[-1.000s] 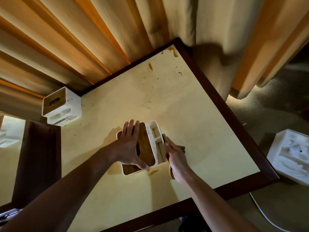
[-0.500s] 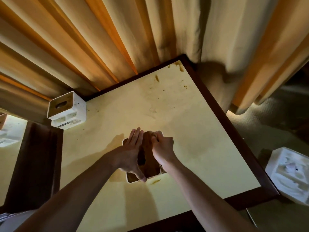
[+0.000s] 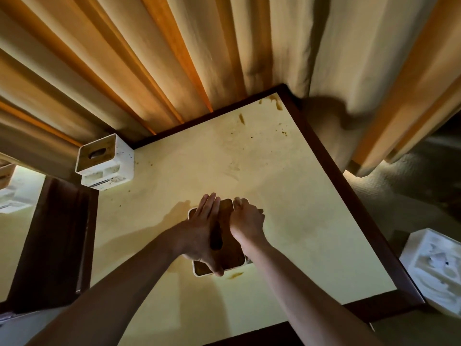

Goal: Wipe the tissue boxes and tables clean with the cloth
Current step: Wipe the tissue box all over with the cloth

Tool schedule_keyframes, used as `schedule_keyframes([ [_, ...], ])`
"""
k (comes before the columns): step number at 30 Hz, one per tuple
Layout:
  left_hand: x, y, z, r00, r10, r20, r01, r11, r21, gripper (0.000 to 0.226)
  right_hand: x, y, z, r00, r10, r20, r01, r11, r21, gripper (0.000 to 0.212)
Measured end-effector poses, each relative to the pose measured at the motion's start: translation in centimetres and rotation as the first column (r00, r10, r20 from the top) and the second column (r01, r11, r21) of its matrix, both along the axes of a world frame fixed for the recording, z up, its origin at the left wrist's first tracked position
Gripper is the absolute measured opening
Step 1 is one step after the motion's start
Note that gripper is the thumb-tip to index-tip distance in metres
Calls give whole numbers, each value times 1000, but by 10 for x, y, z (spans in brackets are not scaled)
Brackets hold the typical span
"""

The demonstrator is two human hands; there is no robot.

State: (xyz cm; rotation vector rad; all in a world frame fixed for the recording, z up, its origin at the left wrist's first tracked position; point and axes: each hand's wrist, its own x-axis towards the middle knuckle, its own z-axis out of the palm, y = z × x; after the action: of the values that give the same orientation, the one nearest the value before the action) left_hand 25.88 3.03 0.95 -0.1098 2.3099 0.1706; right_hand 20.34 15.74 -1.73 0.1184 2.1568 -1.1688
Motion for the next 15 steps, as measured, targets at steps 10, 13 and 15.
schedule_keyframes([
  [10, -4, 2, 2, 998, -56, 18, 56, 997, -47, 172, -31, -7, 2, 888, 27, 458, 114, 954, -277, 26],
  [13, -2, 2, 3, 998, -50, 22, 51, 998, -34, 171, -35, 1, 13, 874, 108, 473, 59, 944, -325, 25],
  [15, -2, 0, 2, 999, -50, 16, 50, 998, -24, 170, -38, 2, 12, 880, 157, 449, -8, 949, -316, 20],
])
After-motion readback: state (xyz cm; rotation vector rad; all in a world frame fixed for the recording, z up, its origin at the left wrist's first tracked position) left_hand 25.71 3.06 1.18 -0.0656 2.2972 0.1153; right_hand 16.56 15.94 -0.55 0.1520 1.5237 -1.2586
